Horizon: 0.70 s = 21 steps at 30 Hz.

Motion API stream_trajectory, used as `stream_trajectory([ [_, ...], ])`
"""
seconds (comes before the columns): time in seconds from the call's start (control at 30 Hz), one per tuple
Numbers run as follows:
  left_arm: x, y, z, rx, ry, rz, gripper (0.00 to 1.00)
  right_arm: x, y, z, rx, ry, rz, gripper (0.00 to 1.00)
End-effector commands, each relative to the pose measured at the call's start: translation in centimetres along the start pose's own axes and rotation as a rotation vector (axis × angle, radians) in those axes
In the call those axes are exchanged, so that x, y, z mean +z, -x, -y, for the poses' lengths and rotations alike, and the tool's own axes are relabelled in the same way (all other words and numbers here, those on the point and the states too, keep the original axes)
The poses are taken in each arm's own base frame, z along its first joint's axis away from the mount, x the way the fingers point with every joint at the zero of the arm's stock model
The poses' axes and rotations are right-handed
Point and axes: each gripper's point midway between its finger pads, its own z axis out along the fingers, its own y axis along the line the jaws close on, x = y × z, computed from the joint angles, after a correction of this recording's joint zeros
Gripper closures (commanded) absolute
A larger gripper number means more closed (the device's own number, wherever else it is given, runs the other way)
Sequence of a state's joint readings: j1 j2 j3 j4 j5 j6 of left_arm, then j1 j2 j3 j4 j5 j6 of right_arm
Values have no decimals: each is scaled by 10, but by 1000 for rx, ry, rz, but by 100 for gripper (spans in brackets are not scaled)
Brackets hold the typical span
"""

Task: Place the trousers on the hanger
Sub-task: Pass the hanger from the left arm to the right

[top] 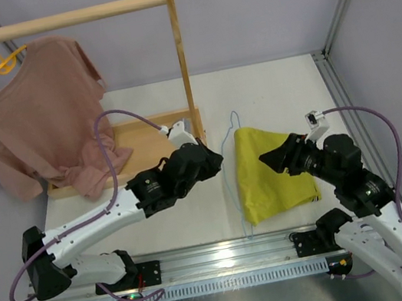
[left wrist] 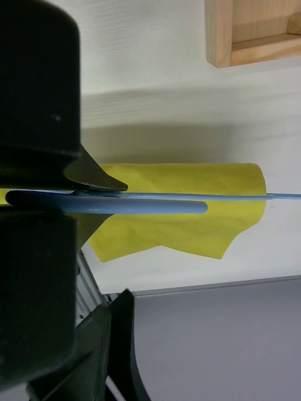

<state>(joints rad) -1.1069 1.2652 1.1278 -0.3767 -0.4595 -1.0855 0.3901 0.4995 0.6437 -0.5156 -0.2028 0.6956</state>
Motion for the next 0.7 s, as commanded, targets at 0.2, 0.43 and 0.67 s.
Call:
stream_trajectory([
  [0.2,-14,33,47,-36,-104,54,100,-20,12,-92,-179,301,-12,42],
  [0.43,-16,39,53,-49,-106,67,100,-6,-19,-108,-219,328,-66,42],
  [0.67,-16,42,56,-53,-112,74,100,18,-38,-105,-244,232,-76,43],
])
